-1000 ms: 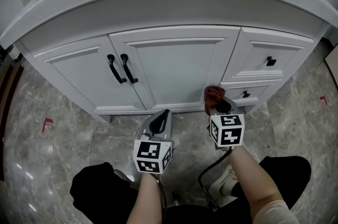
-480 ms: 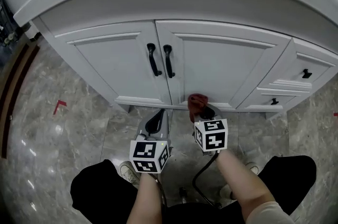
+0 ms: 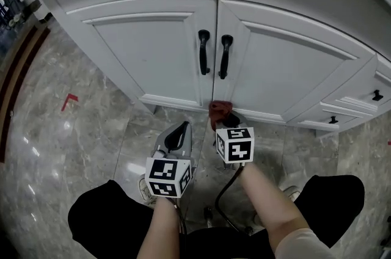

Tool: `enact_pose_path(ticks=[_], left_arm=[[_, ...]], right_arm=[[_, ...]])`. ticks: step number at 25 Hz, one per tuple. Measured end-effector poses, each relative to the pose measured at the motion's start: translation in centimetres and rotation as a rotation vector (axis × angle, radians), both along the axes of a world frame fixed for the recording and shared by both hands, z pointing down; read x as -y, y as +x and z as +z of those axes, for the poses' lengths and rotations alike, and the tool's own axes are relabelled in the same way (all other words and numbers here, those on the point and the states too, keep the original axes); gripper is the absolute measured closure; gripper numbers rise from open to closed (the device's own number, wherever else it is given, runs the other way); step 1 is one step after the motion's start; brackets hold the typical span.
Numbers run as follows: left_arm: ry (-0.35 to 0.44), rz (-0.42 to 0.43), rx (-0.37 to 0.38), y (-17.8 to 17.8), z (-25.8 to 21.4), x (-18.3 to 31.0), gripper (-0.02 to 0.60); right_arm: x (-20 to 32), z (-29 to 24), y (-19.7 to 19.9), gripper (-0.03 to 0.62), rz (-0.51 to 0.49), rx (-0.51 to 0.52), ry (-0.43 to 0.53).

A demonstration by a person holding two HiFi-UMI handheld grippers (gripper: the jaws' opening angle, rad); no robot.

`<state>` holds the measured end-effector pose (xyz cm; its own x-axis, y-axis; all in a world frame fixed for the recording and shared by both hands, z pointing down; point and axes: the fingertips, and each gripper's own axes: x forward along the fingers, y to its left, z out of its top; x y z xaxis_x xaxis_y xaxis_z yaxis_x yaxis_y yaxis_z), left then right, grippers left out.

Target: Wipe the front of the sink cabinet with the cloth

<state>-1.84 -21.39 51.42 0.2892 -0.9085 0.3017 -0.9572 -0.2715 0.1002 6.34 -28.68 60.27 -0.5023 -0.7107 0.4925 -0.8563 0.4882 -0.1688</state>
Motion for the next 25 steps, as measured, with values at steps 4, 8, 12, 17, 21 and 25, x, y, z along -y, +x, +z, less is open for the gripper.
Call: enact_pose_path(ticks=[4, 8, 12, 17, 21, 25], left_arm=[[0.005, -0.017, -0.05, 0.0, 0.1, 0.3, 0.58], [0.002, 0.03, -0.051, 2.2, 0.5, 0.9, 0.58], [-0.002, 0.087, -0.053, 5.0, 0.9, 1.2, 0.58], [0.001, 0.123, -0.058, 7.6, 1.0, 1.7, 0.58], [-0.001, 0.14, -0.064, 9.4, 1.2, 2.0, 0.58], [-0.003, 0.167, -0.066, 11.4, 1.4, 2.2, 0.58]], right_arm=[[0.0, 0.4, 0.5, 0.513, -0.014, -0.012, 0.001], [0.0, 0.9, 1.9, 0.513, 0.005, -0.029, -0.006], [0.2, 1.3, 4.8, 0.513, 0.056, -0.024, -0.025], [0.1, 1.2, 8.4, 0.513, 0.097, -0.018, -0.029], [-0.1, 1.4, 11.7, 0.513, 0.143, -0.022, -0.032], [-0.2, 1.4, 15.7, 0.513, 0.215, -0.017, -0.036]])
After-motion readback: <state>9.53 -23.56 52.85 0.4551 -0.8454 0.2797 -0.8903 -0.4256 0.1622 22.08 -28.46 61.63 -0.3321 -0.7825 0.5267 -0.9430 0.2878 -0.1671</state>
